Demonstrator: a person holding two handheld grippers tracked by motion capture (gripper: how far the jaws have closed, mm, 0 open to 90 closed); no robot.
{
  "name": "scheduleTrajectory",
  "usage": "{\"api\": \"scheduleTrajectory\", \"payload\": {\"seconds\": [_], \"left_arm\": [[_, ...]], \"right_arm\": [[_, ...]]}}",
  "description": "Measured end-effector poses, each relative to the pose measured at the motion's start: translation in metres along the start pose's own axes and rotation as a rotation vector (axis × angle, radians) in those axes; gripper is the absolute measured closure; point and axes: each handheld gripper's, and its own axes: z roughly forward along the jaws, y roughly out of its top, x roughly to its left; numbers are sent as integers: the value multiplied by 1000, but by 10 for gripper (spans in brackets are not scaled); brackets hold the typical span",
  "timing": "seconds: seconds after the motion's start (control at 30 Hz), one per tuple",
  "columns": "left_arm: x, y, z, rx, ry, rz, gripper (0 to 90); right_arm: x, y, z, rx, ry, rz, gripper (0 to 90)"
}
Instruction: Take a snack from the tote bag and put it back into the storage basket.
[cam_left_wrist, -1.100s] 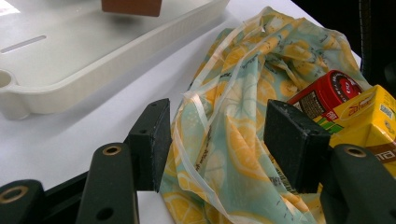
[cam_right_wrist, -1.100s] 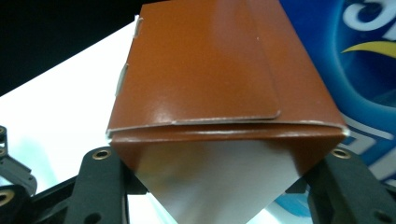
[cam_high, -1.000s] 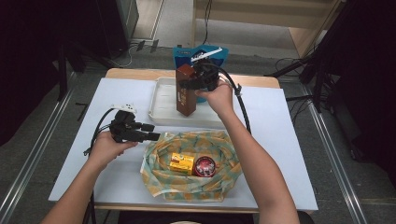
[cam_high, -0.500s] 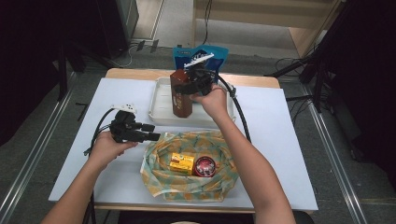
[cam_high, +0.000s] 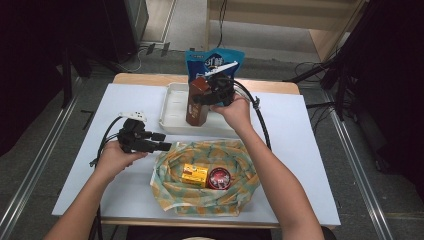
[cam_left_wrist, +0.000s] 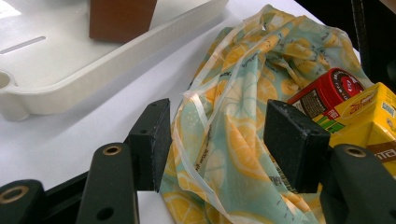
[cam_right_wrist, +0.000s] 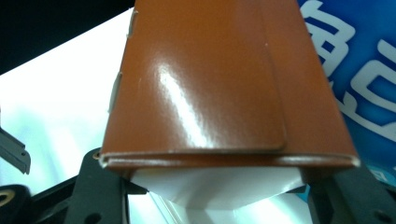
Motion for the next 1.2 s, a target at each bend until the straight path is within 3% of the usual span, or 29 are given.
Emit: {"api": "scheduleTrajectory", "payload": {"seconds": [0.7, 0.97, 1.2], "left_arm": [[0, 0, 0, 4, -2, 3, 420], [0, 0, 1, 7, -6, 5, 420], [-1, 0, 2, 11, -5, 7, 420]], "right_arm": [[-13, -23, -21, -30, 25, 19, 431], [-16, -30, -30, -23, 33, -10, 428], [-21, -37, -36, -25, 45, -6, 424]]}}
